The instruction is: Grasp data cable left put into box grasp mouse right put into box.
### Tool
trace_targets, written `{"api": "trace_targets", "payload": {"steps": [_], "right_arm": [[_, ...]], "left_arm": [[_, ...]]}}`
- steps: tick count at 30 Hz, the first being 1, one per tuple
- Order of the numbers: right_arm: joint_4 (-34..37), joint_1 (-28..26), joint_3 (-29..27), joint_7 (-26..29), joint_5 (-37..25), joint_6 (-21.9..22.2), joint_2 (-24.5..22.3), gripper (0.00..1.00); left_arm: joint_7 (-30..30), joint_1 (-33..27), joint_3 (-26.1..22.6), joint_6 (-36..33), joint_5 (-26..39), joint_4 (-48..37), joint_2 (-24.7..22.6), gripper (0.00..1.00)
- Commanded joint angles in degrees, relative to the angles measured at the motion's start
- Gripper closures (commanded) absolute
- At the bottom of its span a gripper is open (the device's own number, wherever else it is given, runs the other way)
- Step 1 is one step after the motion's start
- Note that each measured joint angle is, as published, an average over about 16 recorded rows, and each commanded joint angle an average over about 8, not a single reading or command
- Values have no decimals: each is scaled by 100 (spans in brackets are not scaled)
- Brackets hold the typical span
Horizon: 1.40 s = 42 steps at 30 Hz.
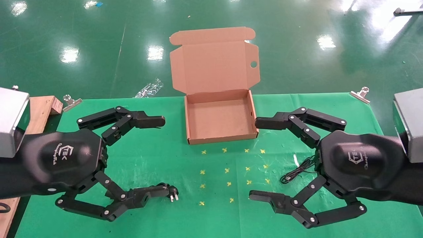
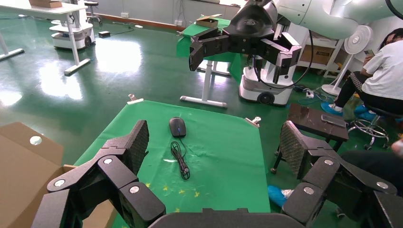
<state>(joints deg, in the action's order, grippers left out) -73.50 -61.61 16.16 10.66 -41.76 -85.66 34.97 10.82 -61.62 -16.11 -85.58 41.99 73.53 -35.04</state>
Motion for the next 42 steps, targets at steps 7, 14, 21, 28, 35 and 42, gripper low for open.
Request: {"api": "trace_targets", "payload": {"steps": [7, 14, 21, 28, 35, 42], "right_arm": [[-2, 1, -1, 0, 2, -1, -1, 0], [-88, -36, 41, 5, -211, 48, -93, 0], [-357, -360, 275, 140, -1060, 52, -394, 0], [-378, -526, 372, 304, -1343, 69, -519, 0], [-398, -462, 374, 284, -1397, 88, -664, 0], [-421, -256, 447, 152, -1737, 242, -833, 0]], "left_arm": [[-1, 1, 1, -1, -2, 0, 0, 0], [-97, -87, -63, -69, 303, 133, 130, 0], [-174, -427, -437, -278, 1267, 313, 374, 0], [-109, -766, -868, -347, 1879, 312, 439, 0], [-99, -958, -1125, -257, 2150, 340, 465, 0], [-20, -1142, -1547, 54, 3229, 381, 227, 0]]}}
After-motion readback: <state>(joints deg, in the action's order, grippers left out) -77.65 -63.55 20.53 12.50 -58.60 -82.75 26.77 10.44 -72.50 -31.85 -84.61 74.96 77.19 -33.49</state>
